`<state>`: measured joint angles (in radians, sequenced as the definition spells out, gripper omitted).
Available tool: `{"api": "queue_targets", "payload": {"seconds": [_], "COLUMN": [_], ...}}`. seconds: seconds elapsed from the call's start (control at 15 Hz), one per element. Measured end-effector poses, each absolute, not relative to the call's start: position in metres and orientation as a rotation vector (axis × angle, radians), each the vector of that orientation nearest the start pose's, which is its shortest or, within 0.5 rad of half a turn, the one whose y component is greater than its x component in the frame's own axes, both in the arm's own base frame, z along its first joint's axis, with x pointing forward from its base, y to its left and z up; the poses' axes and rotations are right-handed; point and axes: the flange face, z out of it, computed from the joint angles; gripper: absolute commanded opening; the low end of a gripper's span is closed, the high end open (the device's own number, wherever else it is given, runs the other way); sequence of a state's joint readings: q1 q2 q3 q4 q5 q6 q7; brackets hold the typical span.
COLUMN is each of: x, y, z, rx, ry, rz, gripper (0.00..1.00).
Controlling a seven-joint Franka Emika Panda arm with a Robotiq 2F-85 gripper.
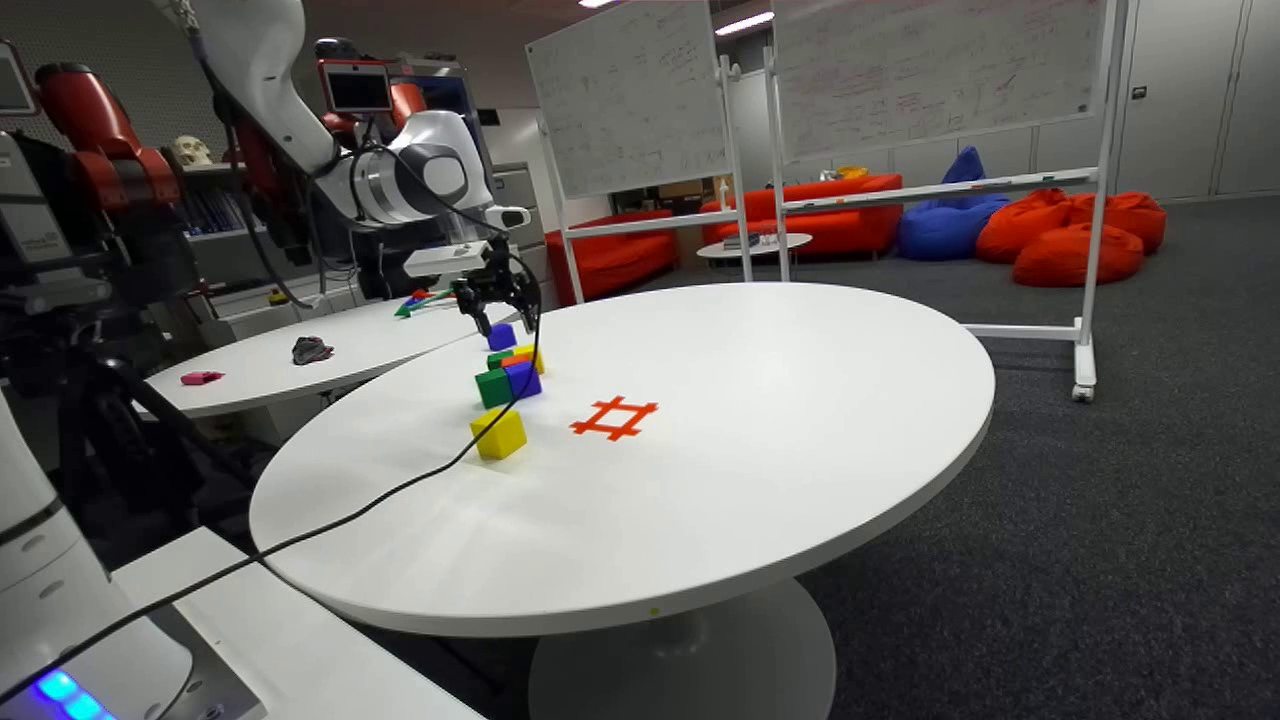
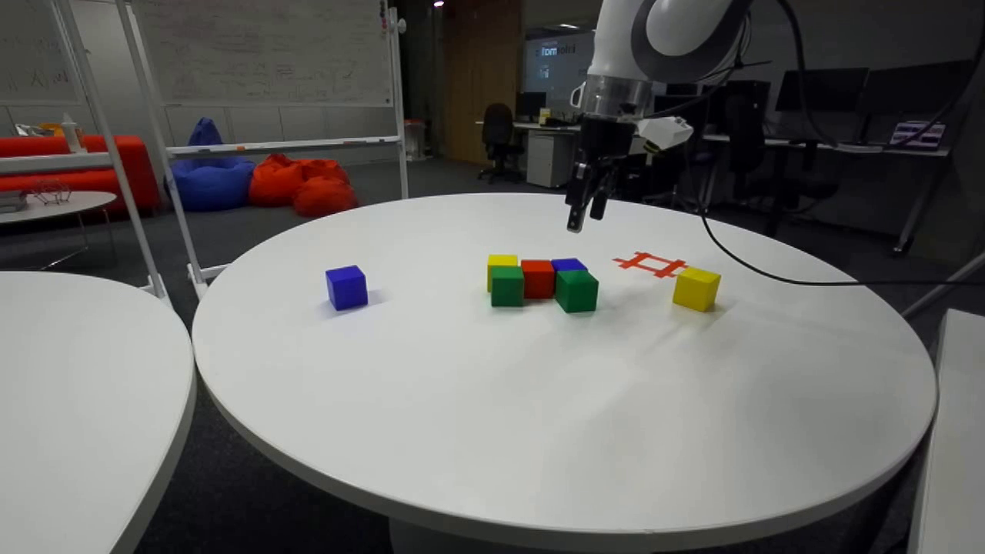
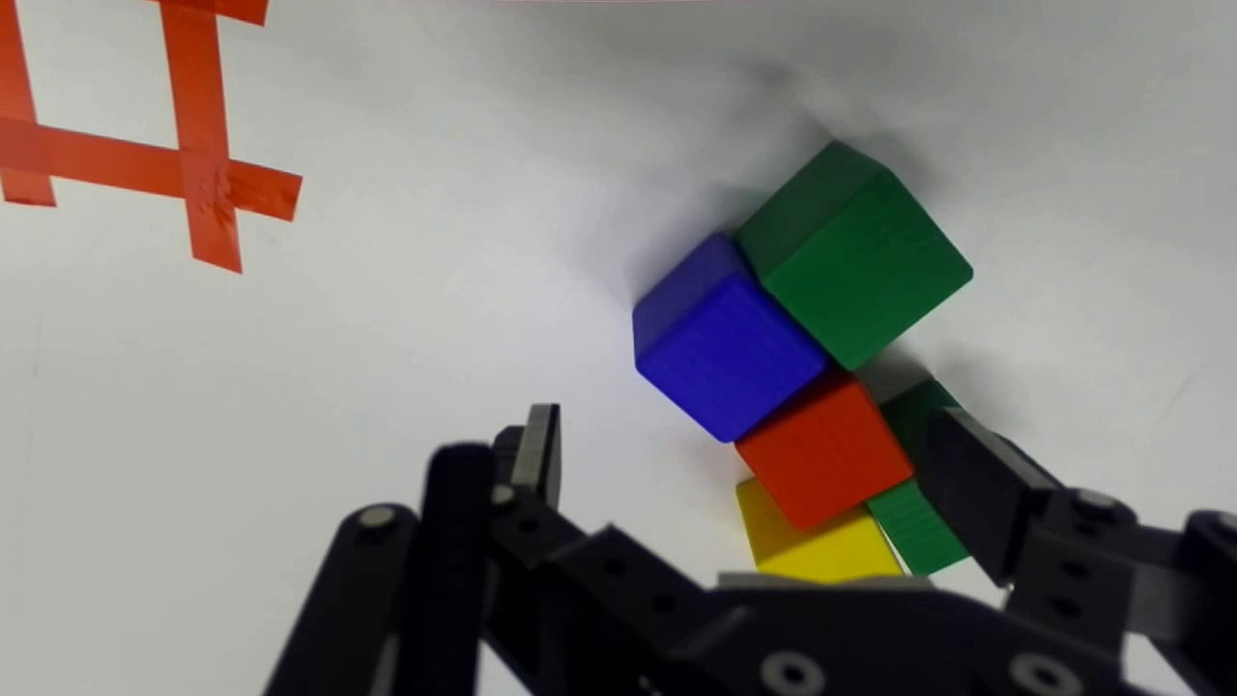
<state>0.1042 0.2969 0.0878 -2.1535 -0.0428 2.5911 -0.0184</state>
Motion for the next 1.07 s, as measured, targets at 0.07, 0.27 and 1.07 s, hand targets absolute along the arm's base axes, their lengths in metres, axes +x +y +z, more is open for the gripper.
{"api": "queue_targets", "payload": {"seconds": [0.07, 0.27, 1.07], "x": [0.571, 0.571, 0.56], "y": [0.111, 0.111, 0.162], "z": [0.275, 0.274, 0.247], "rx": [-3.099, -3.099, -3.101], "ry": [-0.373, -0.373, -0.594], "rz": [-0.221, -0.22, -0.127], "gripper": [1.0, 1.0, 1.0]}}
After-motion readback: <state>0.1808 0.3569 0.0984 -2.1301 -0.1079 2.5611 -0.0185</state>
